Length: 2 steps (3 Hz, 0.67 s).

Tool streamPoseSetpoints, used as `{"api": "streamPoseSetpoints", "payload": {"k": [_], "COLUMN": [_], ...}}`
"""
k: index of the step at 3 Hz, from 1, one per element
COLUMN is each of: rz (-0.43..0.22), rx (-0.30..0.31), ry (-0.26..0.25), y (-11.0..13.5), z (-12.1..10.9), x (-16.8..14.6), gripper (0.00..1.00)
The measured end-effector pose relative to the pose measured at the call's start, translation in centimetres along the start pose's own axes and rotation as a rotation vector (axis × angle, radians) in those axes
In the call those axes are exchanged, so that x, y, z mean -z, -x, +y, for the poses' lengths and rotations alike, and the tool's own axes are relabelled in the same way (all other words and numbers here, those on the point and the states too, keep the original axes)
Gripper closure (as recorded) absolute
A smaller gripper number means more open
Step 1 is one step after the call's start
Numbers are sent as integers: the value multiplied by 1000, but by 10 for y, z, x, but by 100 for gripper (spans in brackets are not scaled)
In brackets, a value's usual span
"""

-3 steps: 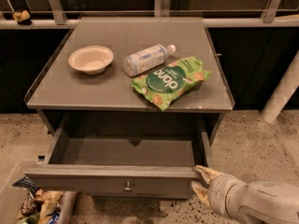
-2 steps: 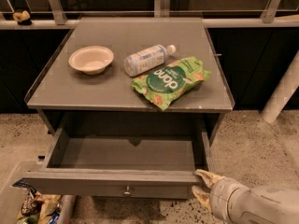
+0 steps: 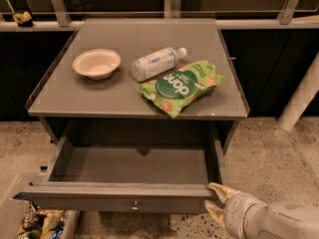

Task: Open top drawer

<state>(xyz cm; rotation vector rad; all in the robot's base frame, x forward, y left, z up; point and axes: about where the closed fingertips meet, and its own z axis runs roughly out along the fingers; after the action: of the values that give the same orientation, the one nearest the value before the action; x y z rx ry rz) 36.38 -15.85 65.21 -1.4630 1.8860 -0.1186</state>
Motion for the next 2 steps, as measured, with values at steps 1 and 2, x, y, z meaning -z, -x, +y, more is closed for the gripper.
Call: {"api": "streamPoseSetpoints", "payload": {"k": [1, 2], "rz": [0, -7], "rx": [0, -11], "ry": [0, 3], "y": [1, 2], "z": [0, 6], "x": [1, 6], "gripper": [100, 100]}}
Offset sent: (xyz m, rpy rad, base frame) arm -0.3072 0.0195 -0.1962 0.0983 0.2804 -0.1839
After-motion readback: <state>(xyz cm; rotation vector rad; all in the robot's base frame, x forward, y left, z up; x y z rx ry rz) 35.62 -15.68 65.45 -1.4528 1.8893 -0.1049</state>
